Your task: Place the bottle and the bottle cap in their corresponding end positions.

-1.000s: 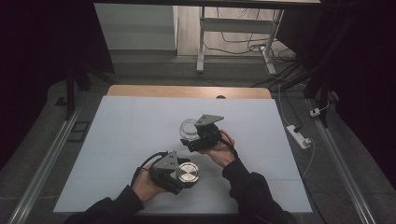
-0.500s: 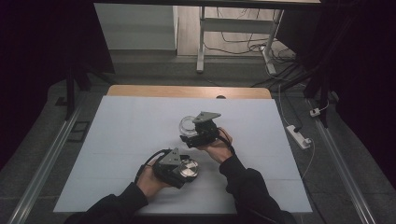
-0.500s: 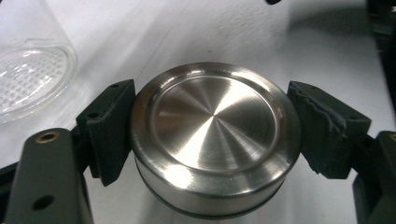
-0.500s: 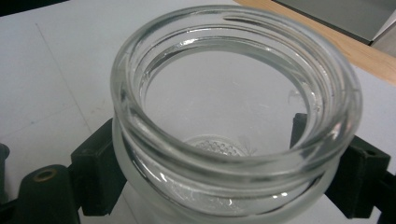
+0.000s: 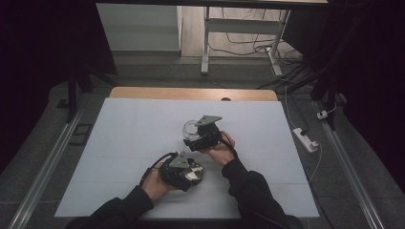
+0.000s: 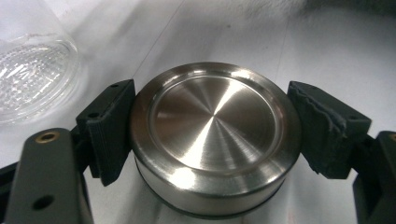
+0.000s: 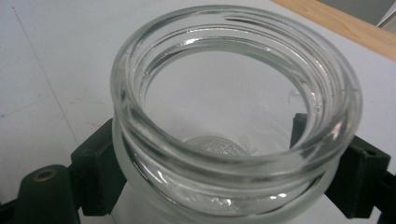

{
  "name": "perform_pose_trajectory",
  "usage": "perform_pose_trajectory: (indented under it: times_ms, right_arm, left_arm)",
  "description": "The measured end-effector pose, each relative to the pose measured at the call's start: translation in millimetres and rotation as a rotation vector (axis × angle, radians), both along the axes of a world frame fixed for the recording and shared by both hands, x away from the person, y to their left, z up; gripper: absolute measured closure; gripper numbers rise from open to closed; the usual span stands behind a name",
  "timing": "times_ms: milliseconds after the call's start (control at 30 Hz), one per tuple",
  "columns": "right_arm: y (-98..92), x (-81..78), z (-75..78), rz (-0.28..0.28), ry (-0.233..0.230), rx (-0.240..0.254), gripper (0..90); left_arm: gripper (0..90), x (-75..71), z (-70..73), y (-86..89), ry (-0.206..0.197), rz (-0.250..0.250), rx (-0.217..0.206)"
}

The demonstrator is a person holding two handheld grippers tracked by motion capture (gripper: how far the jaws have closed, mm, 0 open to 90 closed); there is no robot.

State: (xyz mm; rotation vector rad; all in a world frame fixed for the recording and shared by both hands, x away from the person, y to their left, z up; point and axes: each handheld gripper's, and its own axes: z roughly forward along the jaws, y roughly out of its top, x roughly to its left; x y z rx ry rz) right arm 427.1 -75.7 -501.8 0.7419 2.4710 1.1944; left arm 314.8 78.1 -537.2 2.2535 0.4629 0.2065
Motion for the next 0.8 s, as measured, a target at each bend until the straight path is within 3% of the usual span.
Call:
perform_pose_trajectory:
  times_ms: [100, 267, 400, 800]
  right_arm:
    - [1.2, 0.9, -2.6, -0.002, -0.001, -0.005, 14.5]
    - [3.1, 0.7, -6.8, 0.000, 0.000, -0.004, 14.5]
    - [2.1, 0.6, -8.3, 0.003, -0.006, 0.003, 14.4]
    - [1.5, 0.8, -8.2, 0.001, 0.008, 0.010, 11.9]
  left_arm:
    - [20.2, 0.9, -2.7, -1.7, 0.005, 0.000, 0.023]
    - [20.0, 2.8, -3.6, -2.1, 0.026, 0.004, 0.024]
    - [19.7, 2.0, -4.8, -6.0, 0.016, 0.002, 0.084]
    - [17.9, 2.8, -4.8, -5.0, 0.036, 0.020, 0.075]
